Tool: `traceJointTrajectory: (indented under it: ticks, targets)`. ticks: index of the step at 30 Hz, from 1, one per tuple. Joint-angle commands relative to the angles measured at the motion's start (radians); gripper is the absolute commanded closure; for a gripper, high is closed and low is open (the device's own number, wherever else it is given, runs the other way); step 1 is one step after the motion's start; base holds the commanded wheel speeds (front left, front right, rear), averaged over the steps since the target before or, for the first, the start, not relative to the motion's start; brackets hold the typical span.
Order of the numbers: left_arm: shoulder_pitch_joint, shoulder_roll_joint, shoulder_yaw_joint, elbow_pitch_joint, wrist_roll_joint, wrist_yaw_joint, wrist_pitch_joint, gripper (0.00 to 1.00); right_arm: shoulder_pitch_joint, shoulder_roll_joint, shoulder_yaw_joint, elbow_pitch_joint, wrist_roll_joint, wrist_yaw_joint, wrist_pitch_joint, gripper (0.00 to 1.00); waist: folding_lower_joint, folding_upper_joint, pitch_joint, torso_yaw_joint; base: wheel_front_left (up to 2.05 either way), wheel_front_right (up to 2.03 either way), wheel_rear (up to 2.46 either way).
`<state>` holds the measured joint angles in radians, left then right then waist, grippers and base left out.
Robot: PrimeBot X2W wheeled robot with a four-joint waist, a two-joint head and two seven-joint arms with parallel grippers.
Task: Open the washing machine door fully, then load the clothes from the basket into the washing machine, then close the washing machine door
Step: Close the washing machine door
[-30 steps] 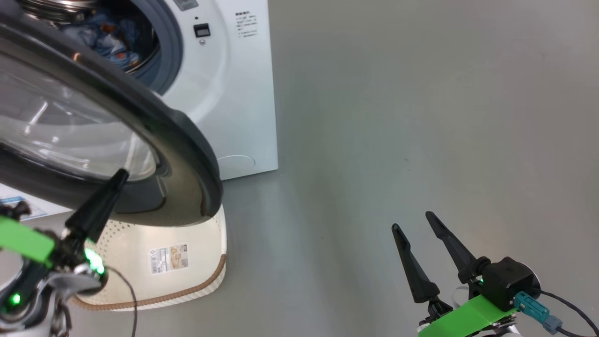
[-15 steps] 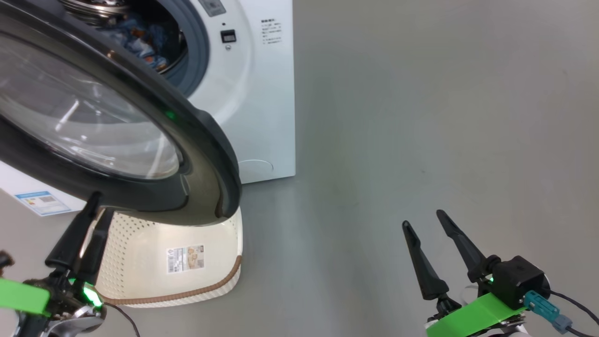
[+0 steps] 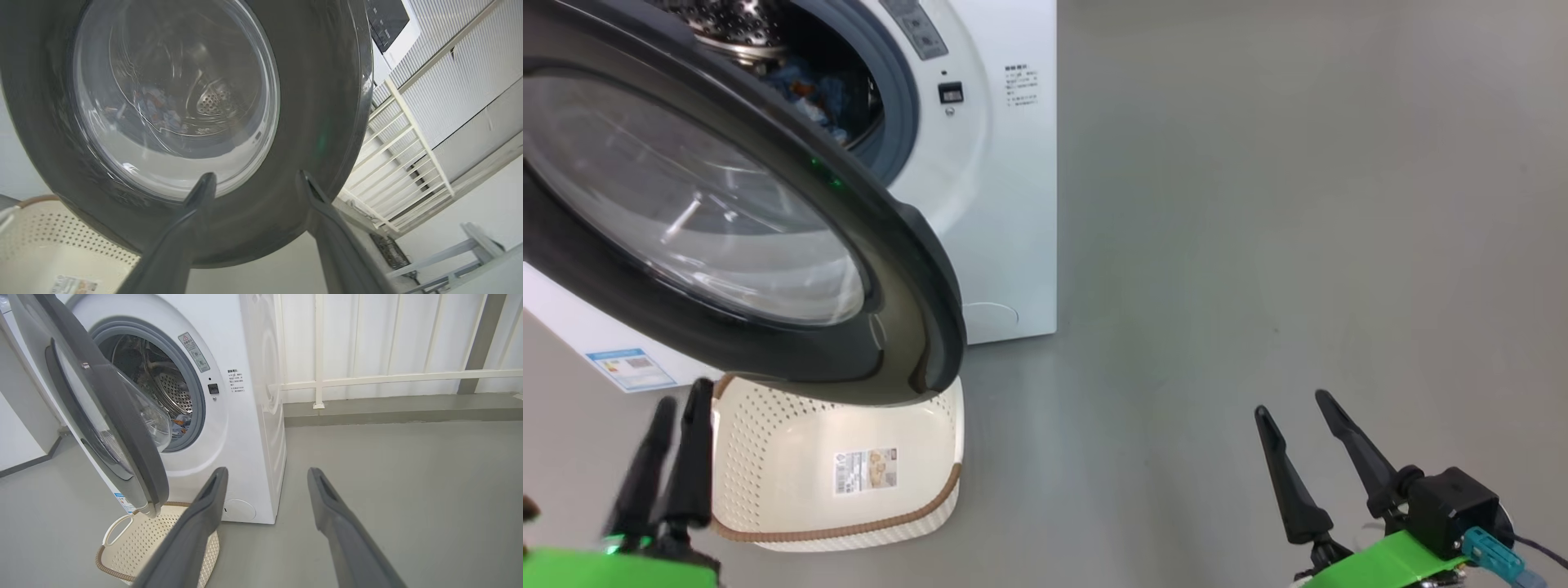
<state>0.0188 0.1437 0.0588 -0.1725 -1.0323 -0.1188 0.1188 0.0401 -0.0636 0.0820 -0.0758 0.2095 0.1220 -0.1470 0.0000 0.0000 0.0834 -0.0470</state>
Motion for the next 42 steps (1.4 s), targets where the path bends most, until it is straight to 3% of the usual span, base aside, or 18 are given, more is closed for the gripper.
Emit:
traceJointTrajectory:
  ticks: [1, 7, 13, 22, 42]
  targets:
    - [-0.008, 0.038, 0.028, -0.038, 0.077, 0.005, -0.033, 0.0, -0.005, -0.002, 0.017, -0.031, -0.011, 0.009, 0.004, 0.0, 0.0, 0.0, -0.01, 0.007, 0.0, 0.0, 0.0]
    - [0.047, 0.074, -0.038, -0.059, 0.447, 0.111, -0.167, 0.0, 0.02, -0.003, 0.001, -0.045, -0.018, 0.009, 0.017, 0.0, 0.0, 0.0, -0.037, 0.017, 0.0, 0.0, 0.0]
    - [0.1, 0.081, -0.082, -0.041, 0.628, 0.196, -0.218, 0.0, 0.047, -0.001, -0.007, -0.057, -0.027, 0.009, 0.029, 0.0, 0.0, 0.0, -0.066, 0.026, 0.0, 0.0, 0.0]
    - [0.137, 0.076, -0.125, -0.005, 0.717, 0.246, -0.24, 0.0, 0.069, 0.001, -0.012, -0.067, -0.04, 0.009, 0.042, 0.0, 0.0, 0.0, -0.088, 0.032, 0.0, 0.0, 0.0]
    - [0.135, 0.072, -0.145, 0.027, 0.717, 0.258, -0.253, 0.0, 0.075, -0.002, -0.005, -0.07, -0.045, 0.009, 0.049, 0.0, 0.0, 0.0, -0.091, 0.048, 0.0, 0.0, 0.0]
